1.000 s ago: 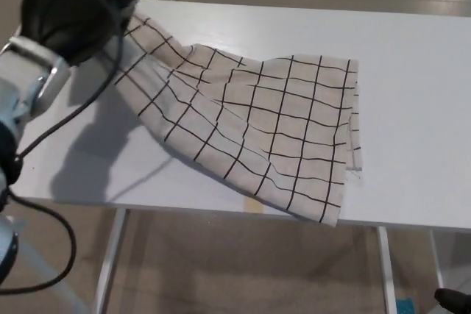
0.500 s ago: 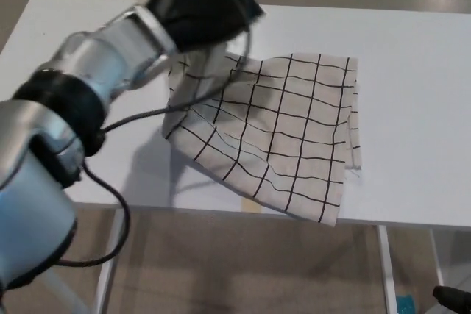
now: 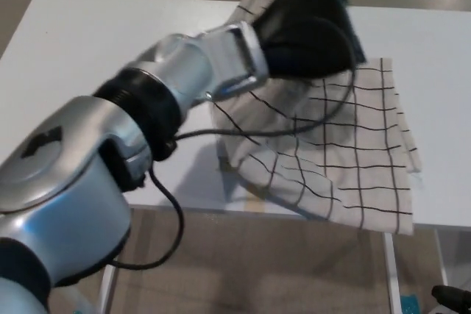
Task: Use the left hand to fold a white towel with checkered patterns in half.
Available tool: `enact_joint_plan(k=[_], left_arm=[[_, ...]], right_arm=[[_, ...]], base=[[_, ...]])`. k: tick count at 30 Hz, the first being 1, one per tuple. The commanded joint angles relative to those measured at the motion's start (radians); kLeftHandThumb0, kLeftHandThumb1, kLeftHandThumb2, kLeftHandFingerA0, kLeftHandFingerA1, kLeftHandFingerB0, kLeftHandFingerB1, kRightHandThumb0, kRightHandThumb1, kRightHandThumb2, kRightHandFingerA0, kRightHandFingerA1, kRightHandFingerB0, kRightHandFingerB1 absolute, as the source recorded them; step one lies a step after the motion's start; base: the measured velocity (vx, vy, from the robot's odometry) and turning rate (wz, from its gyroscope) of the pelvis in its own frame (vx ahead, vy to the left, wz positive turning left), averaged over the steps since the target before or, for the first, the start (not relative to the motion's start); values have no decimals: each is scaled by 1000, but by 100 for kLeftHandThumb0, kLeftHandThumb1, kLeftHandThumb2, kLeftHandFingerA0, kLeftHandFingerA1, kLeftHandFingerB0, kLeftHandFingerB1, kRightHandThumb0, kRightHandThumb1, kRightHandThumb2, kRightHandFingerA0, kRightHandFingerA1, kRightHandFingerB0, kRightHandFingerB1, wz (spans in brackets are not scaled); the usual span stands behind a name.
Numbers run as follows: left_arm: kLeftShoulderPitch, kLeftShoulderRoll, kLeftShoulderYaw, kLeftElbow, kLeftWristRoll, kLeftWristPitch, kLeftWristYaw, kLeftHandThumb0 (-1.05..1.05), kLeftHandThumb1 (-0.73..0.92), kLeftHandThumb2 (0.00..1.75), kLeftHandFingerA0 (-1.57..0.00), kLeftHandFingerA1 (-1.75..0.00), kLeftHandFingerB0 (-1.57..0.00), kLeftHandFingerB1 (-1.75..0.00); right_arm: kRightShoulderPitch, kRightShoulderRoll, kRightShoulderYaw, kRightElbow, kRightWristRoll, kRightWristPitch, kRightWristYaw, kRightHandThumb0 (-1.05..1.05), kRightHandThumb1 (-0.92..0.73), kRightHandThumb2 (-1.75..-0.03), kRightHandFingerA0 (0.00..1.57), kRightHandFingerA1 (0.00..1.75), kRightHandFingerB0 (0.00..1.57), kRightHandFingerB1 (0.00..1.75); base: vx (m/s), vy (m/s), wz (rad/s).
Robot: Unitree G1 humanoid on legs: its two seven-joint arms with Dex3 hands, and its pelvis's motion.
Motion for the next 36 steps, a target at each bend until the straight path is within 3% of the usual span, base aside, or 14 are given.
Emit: enact_joint_plan(k=[1,7,8,9,11,12,21,29,31,36], left_arm=[[54,-35,-44,-35,53,-26,-8,-34,49,55,-93,-169,-108,-69],[60,-34,-45,-41,59,-25,-8,-34,49,55,-93,-169,-108,-69],[69,-39,-53,-42,65,-24,-7,-33,48,56,-91,-172,-105,-88],[142,-71,-46,-54,-4,-3,-276,-86,50,87,0,0,-2,-8],[229,-111,-20,-70,-111,31,-639,-87,49,89,0,0,0,-8],[260,-127,0,-78,-163,54,-771,-96,54,62,0,0,0,-14],[359,-186,153,-126,-429,229,-1192,-98,58,63,0,0,0,-12],[332,-158,216,-175,-460,252,-1248,-96,63,61,0,0,0,-5],[330,-153,224,-184,-465,254,-1248,-98,60,67,0,0,0,-3],[259,-86,375,-356,-628,291,-1255,-99,62,67,0,0,0,-2]], right_arm=[[11,-10,8,-13,-30,16,-10,-36,-56,-57,46,50,73,55],[11,-9,9,-15,-33,17,-10,-36,-56,-57,46,50,73,55],[11,-11,9,-14,-36,16,-11,-37,-56,-57,46,50,73,55],[6,-11,7,-7,-29,5,-4,-36,-56,-57,45,50,74,54],[2,-10,2,-5,-16,-2,5,-36,-56,-57,46,51,74,54],[0,-11,1,-11,-13,4,6,-36,-56,-57,47,50,74,54],[-20,-12,1,10,-8,-17,16,-34,-55,-57,48,51,74,53],[-20,-15,6,23,-26,-30,10,-33,-56,-57,48,51,75,53],[-21,-13,5,26,-23,-32,12,-33,-55,-57,48,51,76,53],[-21,-19,13,21,-48,-15,-4,-32,-54,-56,48,51,73,52]], base=[[0,0,0],[0,0,0],[0,0,0],[0,0,0],[0,0,0],[0,0,0],[0,0,0],[0,0,0],[0,0,0],[0,0,0]])
